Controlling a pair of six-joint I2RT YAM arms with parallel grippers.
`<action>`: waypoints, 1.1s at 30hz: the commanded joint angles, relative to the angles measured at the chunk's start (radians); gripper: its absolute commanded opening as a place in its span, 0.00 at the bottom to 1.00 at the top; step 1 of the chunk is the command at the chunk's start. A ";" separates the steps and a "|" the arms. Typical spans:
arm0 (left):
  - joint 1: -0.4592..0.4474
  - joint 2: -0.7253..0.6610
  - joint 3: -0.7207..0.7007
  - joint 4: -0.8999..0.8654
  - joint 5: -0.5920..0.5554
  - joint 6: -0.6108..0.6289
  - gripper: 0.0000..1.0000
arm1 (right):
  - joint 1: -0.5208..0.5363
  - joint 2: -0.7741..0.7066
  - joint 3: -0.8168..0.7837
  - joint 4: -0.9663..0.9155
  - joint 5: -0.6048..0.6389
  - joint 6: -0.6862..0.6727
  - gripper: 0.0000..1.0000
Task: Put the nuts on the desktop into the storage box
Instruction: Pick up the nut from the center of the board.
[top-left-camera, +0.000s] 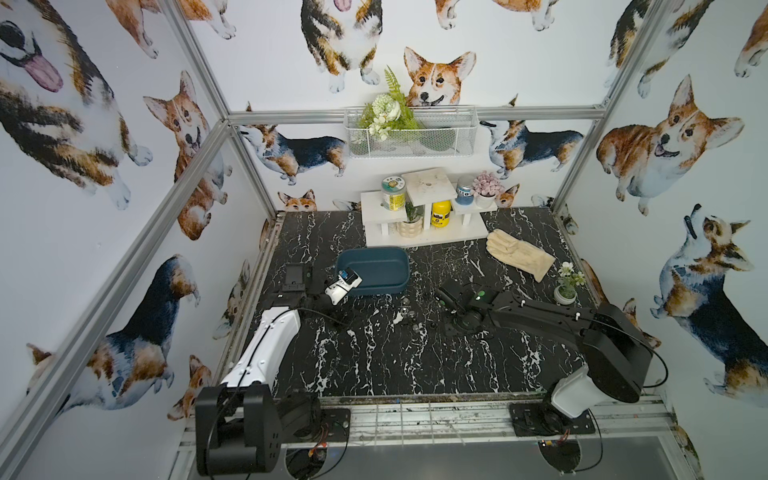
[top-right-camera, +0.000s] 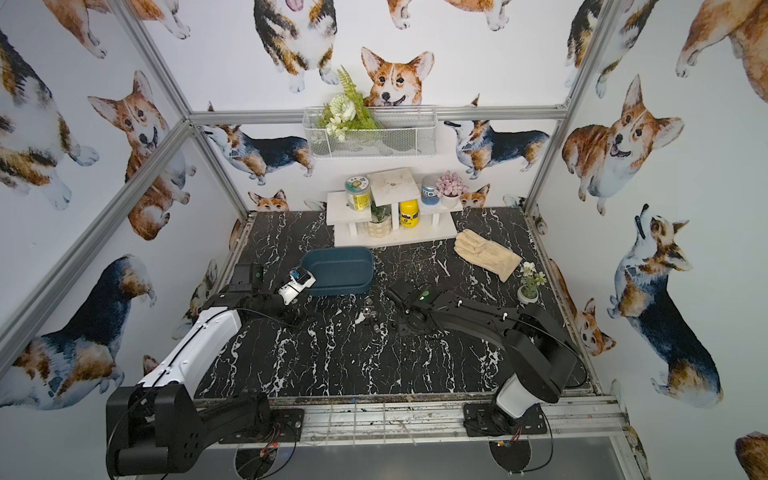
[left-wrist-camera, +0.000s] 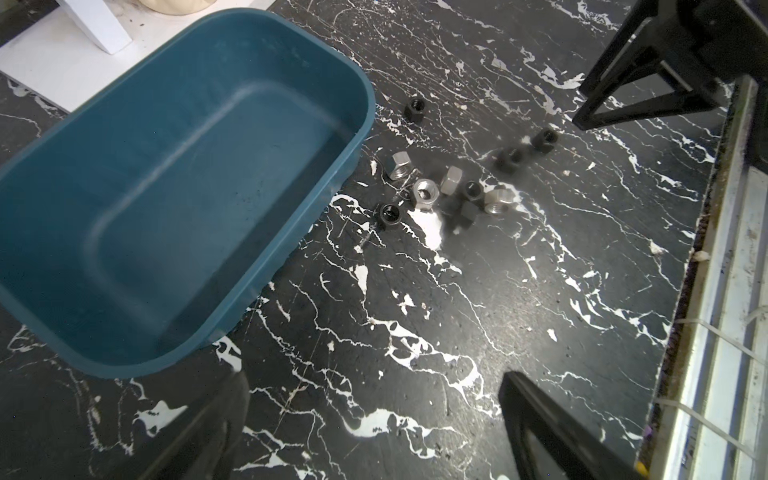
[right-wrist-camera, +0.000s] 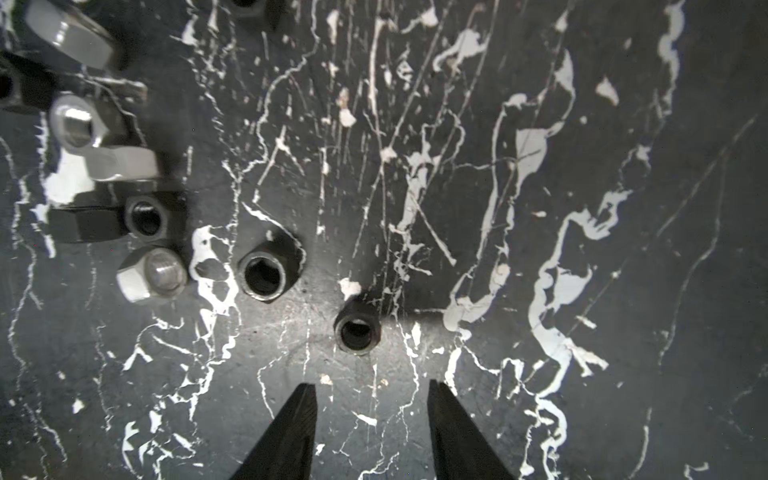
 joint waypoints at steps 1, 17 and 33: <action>-0.010 0.005 -0.011 0.015 0.021 -0.004 1.00 | 0.003 0.008 -0.010 -0.019 0.018 0.061 0.49; -0.053 0.032 -0.010 0.039 -0.036 -0.029 1.00 | 0.031 0.107 -0.005 0.069 0.061 0.105 0.47; -0.101 0.038 0.070 -0.040 -0.009 0.067 1.00 | 0.022 0.059 -0.044 0.152 0.066 0.066 0.27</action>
